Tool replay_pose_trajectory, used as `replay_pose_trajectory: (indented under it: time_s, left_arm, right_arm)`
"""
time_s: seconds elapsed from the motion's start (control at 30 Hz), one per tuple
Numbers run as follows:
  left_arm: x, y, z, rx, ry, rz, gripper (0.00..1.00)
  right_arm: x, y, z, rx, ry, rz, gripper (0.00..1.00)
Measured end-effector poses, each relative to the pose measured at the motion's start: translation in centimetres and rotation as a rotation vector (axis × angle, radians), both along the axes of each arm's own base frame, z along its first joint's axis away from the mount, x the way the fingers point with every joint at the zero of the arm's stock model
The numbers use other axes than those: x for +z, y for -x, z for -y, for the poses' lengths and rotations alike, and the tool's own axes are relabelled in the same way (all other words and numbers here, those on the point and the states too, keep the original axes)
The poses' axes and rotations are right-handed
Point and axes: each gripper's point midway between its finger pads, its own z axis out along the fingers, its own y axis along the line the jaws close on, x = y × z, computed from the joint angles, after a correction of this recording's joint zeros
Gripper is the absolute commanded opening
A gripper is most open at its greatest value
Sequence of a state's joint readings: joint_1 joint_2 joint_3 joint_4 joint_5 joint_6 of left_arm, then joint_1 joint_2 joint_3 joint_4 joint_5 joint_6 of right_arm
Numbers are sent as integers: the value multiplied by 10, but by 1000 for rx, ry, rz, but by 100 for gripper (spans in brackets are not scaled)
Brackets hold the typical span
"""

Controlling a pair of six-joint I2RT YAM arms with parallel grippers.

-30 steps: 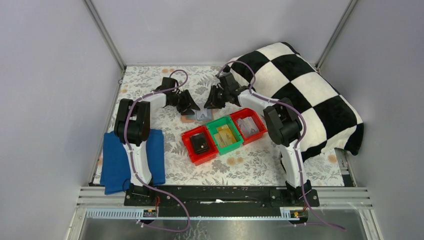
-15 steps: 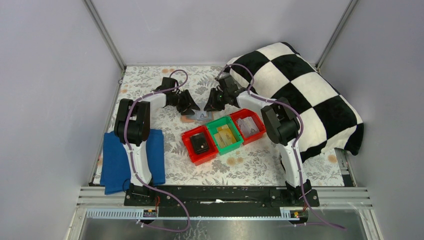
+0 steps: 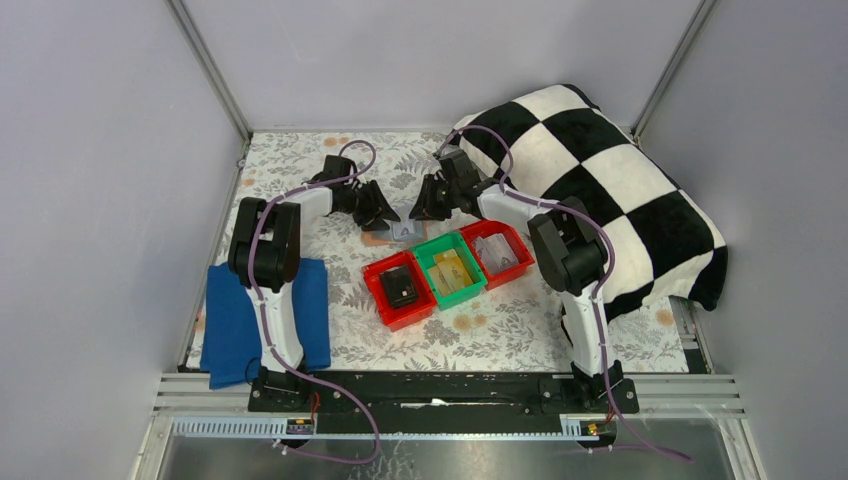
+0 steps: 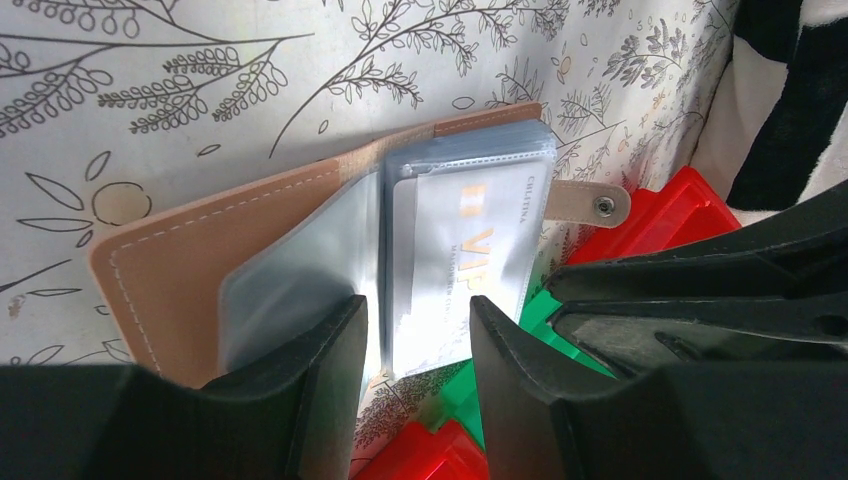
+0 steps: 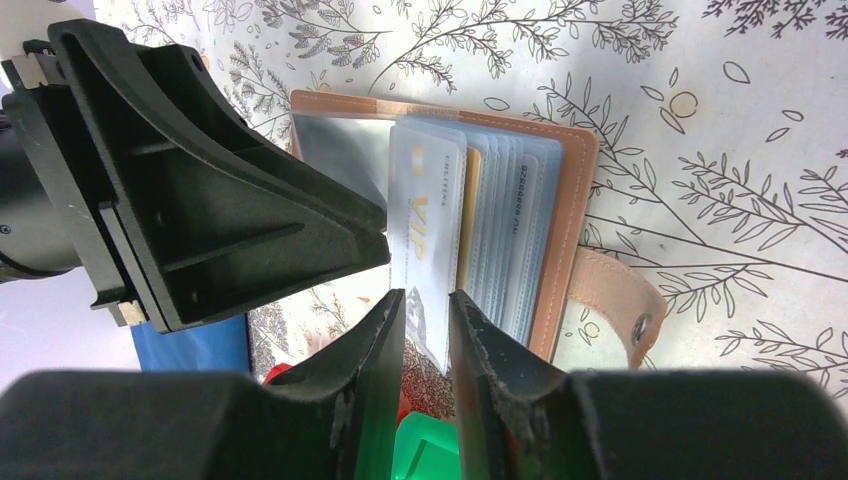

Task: Take the credit cards out of the card holder
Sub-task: Remove the credit card from the card holder.

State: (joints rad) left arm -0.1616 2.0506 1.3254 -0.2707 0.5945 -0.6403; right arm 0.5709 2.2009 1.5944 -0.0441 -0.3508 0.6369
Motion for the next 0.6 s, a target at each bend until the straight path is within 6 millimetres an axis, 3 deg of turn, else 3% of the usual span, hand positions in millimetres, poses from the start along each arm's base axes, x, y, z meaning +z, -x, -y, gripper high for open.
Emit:
replay_pose_trajectory:
  time_s: [0.6]
  left_arm:
    - [-1, 1, 0, 0, 0, -2, 46]
  right_arm:
    - [10, 3, -11, 17, -10, 23, 31]
